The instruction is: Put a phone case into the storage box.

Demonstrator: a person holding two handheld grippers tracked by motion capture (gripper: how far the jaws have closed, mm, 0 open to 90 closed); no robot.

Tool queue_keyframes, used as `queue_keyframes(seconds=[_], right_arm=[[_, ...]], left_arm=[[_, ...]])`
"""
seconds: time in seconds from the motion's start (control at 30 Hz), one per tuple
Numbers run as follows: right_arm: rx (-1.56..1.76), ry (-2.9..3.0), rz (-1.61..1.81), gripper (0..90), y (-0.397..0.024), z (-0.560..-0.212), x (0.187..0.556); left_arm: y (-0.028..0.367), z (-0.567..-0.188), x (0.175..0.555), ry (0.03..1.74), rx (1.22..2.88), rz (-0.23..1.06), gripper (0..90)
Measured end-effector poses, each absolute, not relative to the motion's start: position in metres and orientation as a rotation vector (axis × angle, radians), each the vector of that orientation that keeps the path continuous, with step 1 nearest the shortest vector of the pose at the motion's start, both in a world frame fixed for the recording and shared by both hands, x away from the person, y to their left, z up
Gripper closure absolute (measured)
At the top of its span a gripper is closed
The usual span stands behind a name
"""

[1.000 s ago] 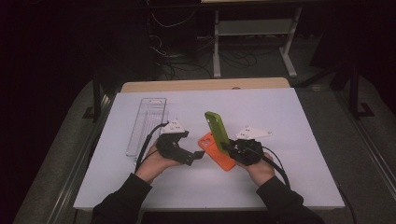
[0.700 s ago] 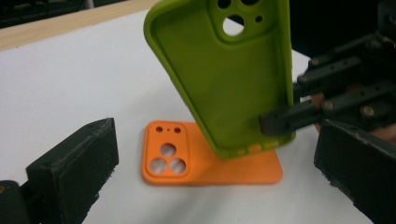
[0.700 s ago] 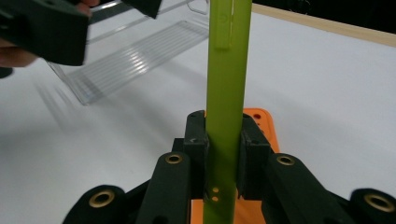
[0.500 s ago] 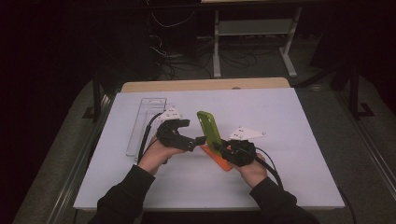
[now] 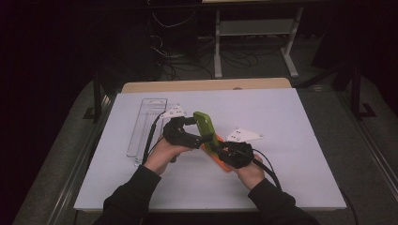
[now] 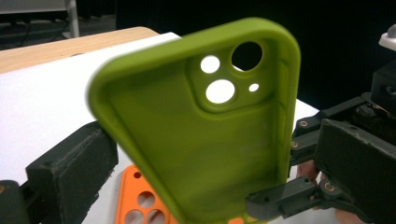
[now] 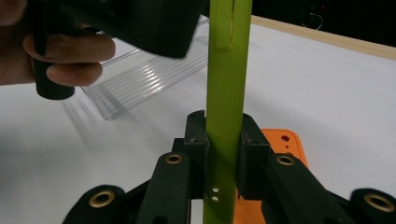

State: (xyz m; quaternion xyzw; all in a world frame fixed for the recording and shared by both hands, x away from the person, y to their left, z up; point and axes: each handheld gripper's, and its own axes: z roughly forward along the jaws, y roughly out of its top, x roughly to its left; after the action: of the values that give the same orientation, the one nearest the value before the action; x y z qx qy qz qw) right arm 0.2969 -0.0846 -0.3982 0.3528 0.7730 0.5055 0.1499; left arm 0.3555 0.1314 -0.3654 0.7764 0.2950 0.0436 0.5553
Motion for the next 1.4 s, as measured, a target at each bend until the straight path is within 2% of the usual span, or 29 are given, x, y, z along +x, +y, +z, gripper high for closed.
queue_keyframes(seconds=[0.77, 1.0, 1.4], right_arm=[[0.966, 2.251, 1.431, 75.5, -0.073, -0.403, 0.293], [0.962, 2.255, 1.409, 75.5, -0.071, -0.404, 0.292], [0.962, 2.261, 1.380, 73.7, -0.072, -0.405, 0.291]], left_arm=[[0.127, -0.372, 0.353, 0.746, 1.789, 0.101, 0.1], [0.133, -0.372, 0.352, 0.740, 1.762, 0.138, 11.1], [0.130, -0.372, 0.350, 0.739, 1.770, 0.148, 14.3]])
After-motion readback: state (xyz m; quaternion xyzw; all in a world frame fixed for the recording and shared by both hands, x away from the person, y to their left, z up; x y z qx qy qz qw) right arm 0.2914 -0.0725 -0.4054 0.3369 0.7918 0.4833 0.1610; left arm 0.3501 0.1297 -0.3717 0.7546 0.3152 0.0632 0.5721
